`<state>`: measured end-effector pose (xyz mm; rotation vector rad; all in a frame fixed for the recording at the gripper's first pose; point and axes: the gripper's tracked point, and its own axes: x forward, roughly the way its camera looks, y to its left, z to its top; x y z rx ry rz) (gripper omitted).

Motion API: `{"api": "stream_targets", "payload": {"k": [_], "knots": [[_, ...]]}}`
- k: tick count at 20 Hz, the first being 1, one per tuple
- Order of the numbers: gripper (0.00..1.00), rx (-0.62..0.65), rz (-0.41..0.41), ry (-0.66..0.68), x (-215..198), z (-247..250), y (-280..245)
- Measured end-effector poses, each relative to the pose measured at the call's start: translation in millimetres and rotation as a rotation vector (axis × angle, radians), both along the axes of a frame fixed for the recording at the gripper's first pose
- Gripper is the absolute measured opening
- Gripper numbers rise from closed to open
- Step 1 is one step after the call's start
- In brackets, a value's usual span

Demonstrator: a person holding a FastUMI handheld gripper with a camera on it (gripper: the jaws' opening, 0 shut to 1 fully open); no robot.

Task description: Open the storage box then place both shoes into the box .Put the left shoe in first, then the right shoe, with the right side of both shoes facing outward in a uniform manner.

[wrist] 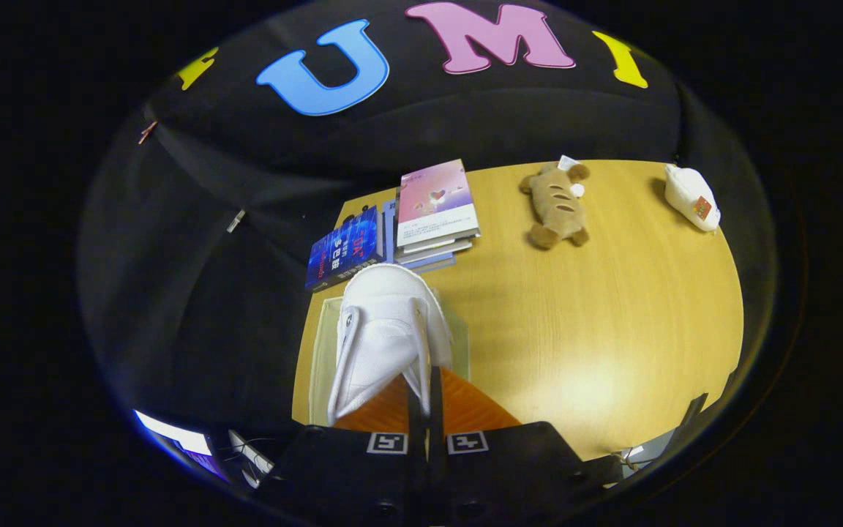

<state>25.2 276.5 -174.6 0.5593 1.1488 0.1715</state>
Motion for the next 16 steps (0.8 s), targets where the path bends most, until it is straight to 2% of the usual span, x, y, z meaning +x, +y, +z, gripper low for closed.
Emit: {"api": "stream_targets", "payload": {"k": [6, 11, 12, 13, 16], "knots": [[0.05, -0.100, 0.034, 0.046, 0.9, -37.3, 36.5], [0.05, -0.117, 0.031, 0.082, -1.8, -54.3, 43.3], [0.08, -0.070, 0.039, 0.087, -2.5, -51.4, 53.7], [0.14, -0.023, 0.051, 0.089, -4.4, -44.8, 64.1], [0.33, -0.032, 0.070, 0.026, 7.2, -34.6, 64.5]]}}
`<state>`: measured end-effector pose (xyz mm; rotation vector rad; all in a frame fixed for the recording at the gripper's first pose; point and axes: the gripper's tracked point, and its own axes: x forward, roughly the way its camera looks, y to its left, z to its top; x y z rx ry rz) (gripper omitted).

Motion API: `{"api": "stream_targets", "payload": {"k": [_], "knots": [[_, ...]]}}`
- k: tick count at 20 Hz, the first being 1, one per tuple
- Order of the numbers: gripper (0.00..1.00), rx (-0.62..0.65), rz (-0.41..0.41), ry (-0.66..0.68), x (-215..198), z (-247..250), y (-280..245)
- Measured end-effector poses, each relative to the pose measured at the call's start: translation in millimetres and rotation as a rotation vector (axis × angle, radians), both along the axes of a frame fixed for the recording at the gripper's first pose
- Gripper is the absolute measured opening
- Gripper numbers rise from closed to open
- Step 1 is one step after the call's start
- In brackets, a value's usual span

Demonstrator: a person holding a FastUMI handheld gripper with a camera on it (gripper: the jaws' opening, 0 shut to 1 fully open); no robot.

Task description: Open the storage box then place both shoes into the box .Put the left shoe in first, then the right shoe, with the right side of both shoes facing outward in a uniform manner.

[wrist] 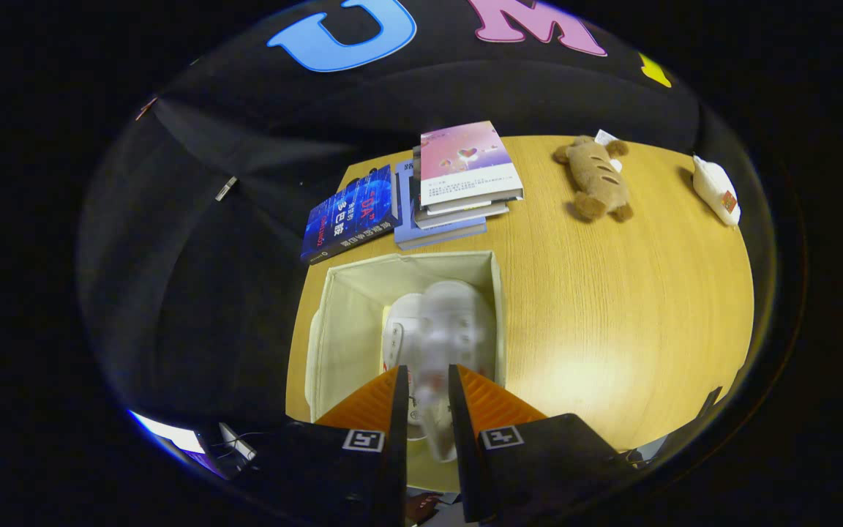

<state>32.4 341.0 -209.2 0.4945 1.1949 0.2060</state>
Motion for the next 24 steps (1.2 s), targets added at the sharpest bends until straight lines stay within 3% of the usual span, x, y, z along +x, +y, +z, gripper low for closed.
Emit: {"api": "stream_targets", "payload": {"k": [3, 7, 9, 15, 24], "knots": [[0.67, 0.010, 0.020, -0.014, -0.8, 6.0, 2.9], [0.91, 0.010, 0.032, -0.027, -3.1, 7.5, -4.3], [0.97, 0.011, 0.028, -0.045, -2.6, 10.5, -11.8], [0.97, -0.013, 0.029, -0.155, -5.2, 23.0, -59.2], [0.97, -0.127, -0.066, -0.313, -20.1, 24.4, -210.6]]}}
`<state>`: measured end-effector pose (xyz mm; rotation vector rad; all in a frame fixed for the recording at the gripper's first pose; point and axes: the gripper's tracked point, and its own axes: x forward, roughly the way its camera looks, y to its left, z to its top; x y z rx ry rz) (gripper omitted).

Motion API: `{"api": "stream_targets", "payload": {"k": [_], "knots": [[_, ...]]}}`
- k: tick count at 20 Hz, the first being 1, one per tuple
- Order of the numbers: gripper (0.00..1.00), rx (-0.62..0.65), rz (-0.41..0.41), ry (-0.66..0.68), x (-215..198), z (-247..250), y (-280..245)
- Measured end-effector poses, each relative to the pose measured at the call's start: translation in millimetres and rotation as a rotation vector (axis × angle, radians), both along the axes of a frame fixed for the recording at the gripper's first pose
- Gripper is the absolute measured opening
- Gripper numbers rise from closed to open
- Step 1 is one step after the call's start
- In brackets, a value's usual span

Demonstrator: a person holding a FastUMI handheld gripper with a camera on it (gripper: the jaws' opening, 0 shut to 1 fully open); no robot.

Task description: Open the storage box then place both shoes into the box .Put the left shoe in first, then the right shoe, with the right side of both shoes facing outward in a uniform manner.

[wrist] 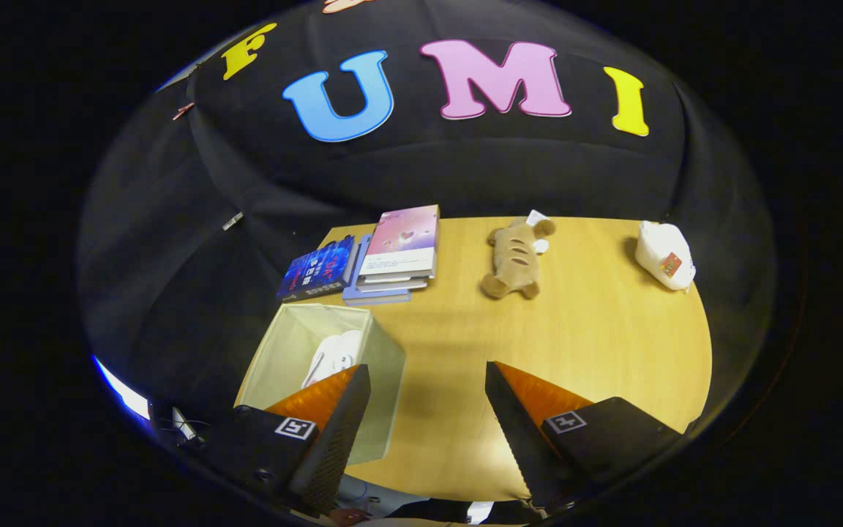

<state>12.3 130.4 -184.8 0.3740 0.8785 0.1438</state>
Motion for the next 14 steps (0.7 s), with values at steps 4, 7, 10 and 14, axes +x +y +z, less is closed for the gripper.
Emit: {"api": "stream_targets", "payload": {"k": [4, 7, 10, 14], "knots": [[0.98, -0.082, -0.046, -0.053, -16.0, -7.5, -76.8], [0.98, -0.109, -0.090, -0.120, -25.9, 0.5, -125.6], [0.98, -0.145, -0.119, -0.213, -33.4, 12.9, -167.4], [0.97, -0.208, -0.121, -0.344, -44.4, 44.7, -213.4]]}}
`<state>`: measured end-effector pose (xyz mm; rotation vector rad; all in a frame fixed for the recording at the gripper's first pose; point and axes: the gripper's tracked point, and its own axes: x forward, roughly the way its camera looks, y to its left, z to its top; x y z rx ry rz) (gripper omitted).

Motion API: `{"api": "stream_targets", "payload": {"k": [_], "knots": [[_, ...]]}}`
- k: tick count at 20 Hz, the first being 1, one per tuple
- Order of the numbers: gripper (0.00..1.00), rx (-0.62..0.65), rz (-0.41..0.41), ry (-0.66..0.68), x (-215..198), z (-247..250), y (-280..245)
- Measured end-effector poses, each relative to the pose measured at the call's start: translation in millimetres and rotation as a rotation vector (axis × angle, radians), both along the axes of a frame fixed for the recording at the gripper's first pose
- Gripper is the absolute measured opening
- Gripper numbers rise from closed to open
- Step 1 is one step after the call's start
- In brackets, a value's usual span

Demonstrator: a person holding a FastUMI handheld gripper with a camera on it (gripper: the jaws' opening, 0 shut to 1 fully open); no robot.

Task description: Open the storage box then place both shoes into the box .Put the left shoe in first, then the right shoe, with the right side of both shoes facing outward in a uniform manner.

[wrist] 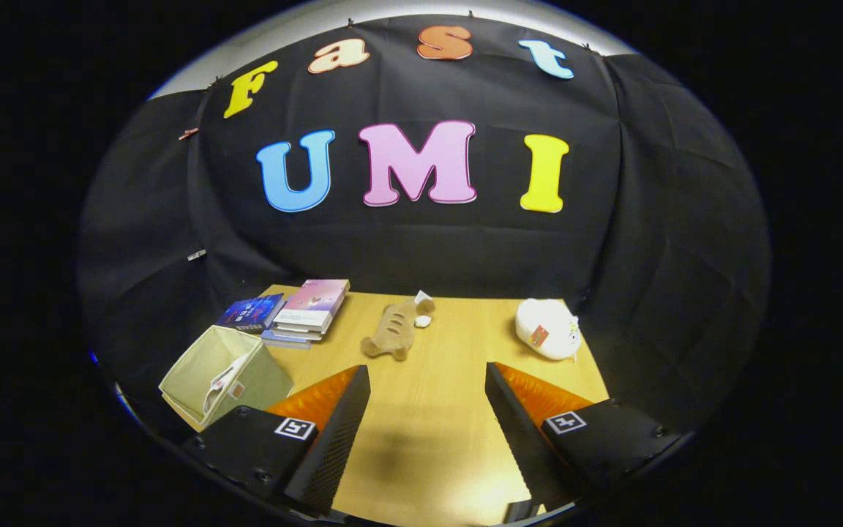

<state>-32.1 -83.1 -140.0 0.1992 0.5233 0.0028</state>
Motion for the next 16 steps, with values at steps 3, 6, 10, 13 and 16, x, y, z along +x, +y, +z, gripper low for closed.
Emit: {"api": "stream_targets", "payload": {"k": [3, 6, 10, 13, 16], "knots": [[0.97, -0.038, -0.003, -0.078, -8.4, 22.2, -22.4], [0.97, -0.073, 0.020, -0.125, -22.0, 38.4, -30.2], [0.97, -0.059, 0.025, -0.194, -37.1, 57.0, -34.3], [0.95, -0.081, 0.051, -0.239, -39.3, 67.3, -29.0], [0.95, -0.077, 0.075, -0.253, -39.8, 70.3, -20.4]]}}
